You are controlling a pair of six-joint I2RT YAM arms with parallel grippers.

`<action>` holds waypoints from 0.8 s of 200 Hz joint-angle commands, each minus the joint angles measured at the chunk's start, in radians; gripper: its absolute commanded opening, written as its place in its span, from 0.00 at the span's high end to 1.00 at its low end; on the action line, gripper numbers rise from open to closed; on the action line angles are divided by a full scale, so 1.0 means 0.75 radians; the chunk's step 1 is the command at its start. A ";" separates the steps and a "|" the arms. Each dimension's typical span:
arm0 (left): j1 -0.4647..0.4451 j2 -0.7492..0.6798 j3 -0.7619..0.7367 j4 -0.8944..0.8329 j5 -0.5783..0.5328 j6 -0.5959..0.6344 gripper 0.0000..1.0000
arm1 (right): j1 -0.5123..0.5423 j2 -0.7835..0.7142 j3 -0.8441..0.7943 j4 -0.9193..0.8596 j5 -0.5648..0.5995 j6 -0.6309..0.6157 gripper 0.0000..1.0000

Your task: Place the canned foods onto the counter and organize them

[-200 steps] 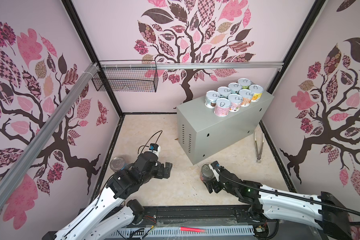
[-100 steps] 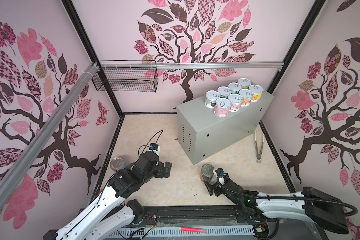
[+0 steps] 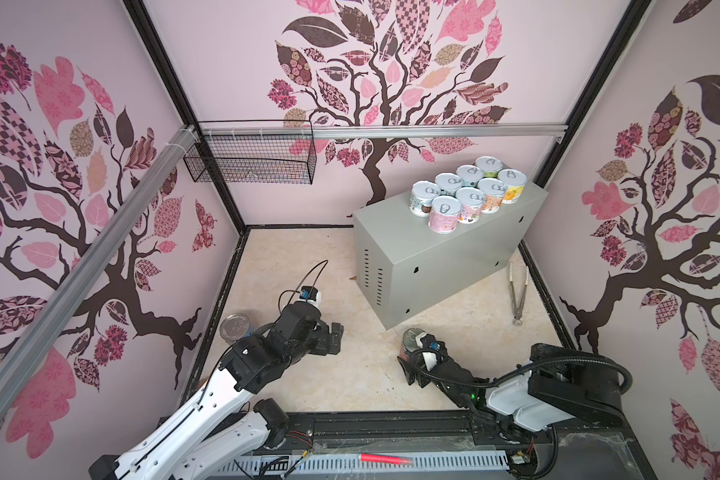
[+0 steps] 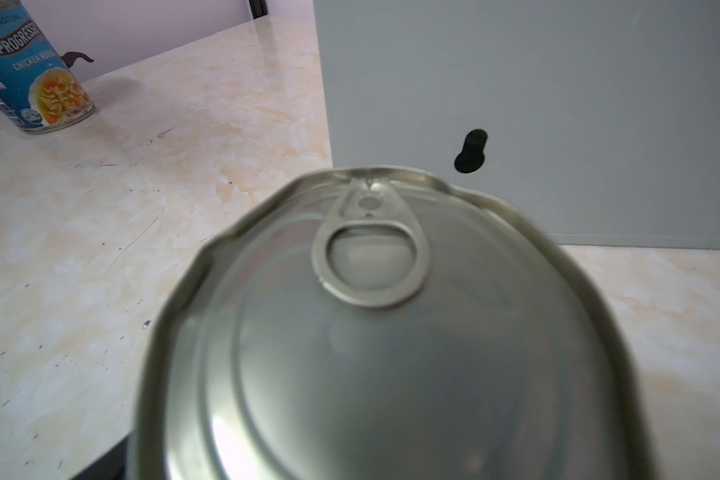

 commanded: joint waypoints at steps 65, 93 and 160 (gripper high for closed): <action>0.044 0.075 -0.025 0.018 0.019 0.012 0.02 | -0.096 0.309 0.092 0.391 0.025 -0.015 0.01; 0.044 0.094 -0.025 0.015 0.008 0.011 0.02 | -0.096 0.368 0.105 0.436 0.051 -0.019 0.06; 0.047 0.129 -0.027 0.024 -0.008 0.007 0.02 | -0.095 0.229 0.082 0.307 0.056 -0.031 0.25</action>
